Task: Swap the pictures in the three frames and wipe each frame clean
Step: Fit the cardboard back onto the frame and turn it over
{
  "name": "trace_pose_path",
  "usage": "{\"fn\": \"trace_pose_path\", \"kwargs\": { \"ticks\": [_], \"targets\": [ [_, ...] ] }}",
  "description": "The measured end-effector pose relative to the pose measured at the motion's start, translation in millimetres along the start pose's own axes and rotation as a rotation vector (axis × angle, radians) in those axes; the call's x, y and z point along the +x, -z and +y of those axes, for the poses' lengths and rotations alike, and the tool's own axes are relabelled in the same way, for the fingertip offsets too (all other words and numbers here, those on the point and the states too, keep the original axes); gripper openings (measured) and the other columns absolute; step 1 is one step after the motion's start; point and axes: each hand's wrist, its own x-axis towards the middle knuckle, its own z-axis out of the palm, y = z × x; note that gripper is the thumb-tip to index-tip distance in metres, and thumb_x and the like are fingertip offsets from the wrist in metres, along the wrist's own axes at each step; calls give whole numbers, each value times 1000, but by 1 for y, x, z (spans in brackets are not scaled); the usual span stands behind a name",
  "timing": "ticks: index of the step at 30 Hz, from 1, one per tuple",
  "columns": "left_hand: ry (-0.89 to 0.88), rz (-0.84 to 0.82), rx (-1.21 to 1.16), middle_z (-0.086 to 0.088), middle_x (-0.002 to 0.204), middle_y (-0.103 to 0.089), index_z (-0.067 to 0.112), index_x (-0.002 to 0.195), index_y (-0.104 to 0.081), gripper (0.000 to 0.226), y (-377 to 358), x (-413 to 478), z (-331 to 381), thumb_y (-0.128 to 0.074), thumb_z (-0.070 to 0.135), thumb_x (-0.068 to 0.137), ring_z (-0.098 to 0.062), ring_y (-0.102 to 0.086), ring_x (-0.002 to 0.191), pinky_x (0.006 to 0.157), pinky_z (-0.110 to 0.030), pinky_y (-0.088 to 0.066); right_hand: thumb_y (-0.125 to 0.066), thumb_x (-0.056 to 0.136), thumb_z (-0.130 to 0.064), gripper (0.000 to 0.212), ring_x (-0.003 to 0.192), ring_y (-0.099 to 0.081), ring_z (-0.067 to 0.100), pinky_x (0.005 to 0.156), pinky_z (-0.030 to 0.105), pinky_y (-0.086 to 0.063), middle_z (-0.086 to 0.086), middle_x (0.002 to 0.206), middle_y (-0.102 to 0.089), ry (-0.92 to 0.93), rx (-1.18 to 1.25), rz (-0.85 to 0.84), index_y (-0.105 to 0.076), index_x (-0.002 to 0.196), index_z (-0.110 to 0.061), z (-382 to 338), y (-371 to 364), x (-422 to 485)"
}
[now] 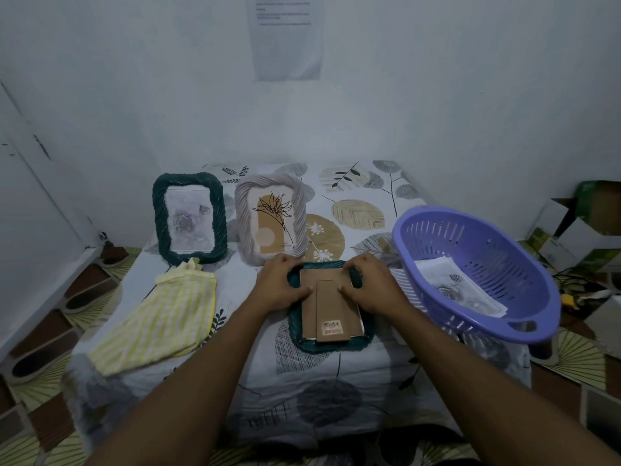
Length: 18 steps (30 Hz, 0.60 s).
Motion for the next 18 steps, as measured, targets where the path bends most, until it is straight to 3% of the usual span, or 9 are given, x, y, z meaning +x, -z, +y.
{"fn": "trace_pose_path", "kwargs": {
  "ticks": [3, 7, 14, 18],
  "targets": [
    [12, -23, -50, -3, 126, -49, 19, 133, -54, 75, 1, 2, -7, -74, 53, 69, -21, -44, 121, 105, -45, -39, -67, 86, -34, 48, 116, -50, 19, 94, 28, -39, 4, 126, -51, -3, 11, 0, -56, 129, -16, 3, -4, 7],
    [-7, 3, -70, 2, 122, -52, 22, 127, -59, 88, 0, 1, -11, -55, 73, 55, -17, -45, 117, 103, -44, -39, -66, 86, -36, 49, 112, -50, 18, 91, 23, -36, 4, 122, -51, 1, 35, 34, -58, 129, -14, 9, -10, 9],
    [-26, 6, -68, 1, 125, -52, 22, 124, -60, 85, 1, -2, -10, -53, 73, 56, -18, -44, 118, 104, -43, -38, -69, 85, -36, 49, 110, -50, 18, 90, 23, -36, 4, 121, -50, 12, 46, 15, -60, 129, -15, 10, -8, 12],
    [-2, -31, -58, -1, 127, -50, 22, 128, -58, 78, 3, -2, -8, -63, 62, 62, -19, -42, 121, 105, -46, -37, -71, 84, -37, 53, 112, -51, 19, 93, 25, -38, 5, 122, -51, 6, 52, 8, -58, 130, -14, 8, -7, 14]
  ]
}}
